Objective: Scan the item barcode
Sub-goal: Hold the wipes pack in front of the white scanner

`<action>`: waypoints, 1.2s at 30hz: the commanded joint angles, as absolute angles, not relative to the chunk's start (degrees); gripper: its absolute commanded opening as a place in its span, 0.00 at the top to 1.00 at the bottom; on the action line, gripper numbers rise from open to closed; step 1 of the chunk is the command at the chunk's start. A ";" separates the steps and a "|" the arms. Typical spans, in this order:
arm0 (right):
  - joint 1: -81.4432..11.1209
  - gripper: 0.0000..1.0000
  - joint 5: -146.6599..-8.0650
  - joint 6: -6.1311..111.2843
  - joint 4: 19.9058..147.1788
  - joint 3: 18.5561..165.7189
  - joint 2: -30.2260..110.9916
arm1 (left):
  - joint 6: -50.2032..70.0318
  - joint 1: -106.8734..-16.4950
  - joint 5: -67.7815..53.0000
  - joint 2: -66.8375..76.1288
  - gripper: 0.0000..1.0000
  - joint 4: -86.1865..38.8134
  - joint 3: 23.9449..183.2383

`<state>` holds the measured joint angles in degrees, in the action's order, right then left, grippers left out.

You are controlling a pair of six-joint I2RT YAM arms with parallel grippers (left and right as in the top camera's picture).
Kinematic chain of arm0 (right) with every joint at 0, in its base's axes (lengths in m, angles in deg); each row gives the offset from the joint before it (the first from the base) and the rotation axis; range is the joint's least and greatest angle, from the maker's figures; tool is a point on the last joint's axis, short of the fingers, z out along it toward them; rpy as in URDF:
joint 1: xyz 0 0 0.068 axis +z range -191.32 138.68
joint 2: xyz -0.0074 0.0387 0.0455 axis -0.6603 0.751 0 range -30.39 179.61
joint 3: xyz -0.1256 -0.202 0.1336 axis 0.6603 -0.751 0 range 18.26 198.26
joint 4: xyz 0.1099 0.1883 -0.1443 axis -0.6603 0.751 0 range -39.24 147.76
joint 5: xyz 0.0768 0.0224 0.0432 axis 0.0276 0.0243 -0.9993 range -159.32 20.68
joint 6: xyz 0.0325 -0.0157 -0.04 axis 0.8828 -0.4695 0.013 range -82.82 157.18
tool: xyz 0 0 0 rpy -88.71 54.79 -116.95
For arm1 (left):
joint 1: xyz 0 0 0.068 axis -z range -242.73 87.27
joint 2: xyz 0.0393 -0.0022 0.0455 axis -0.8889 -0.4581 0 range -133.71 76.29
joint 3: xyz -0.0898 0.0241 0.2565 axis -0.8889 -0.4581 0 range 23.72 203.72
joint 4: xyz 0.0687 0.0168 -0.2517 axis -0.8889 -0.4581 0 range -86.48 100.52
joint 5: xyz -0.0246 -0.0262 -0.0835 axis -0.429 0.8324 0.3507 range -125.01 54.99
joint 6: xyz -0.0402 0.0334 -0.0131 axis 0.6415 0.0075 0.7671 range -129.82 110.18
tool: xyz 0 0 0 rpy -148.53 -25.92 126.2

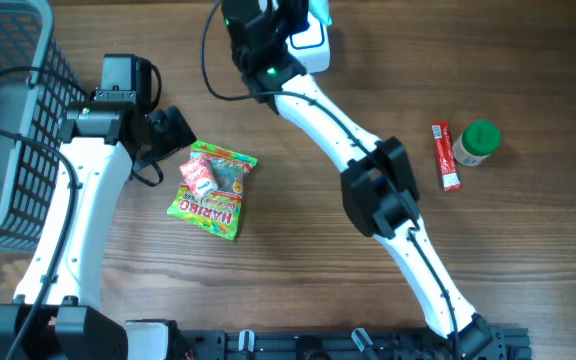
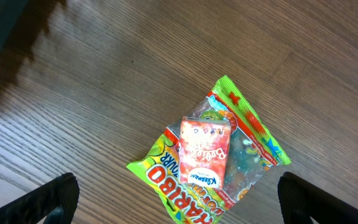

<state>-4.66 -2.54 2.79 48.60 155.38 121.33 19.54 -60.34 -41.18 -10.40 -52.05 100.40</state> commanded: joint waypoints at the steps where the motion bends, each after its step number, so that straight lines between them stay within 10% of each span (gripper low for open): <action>1: -4.64 0.96 0.72 -0.12 46.37 156.15 125.53 | 18.89 -60.62 -41.53 -10.75 0.00 -51.89 100.44; 36: -4.53 0.96 -4.66 -6.33 36.84 154.53 125.85 | 18.89 -60.62 -41.53 -10.75 0.00 -51.89 100.44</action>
<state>-4.66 -4.00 -1.78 38.20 154.64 128.04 19.54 -60.34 -41.18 -10.40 -52.05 100.40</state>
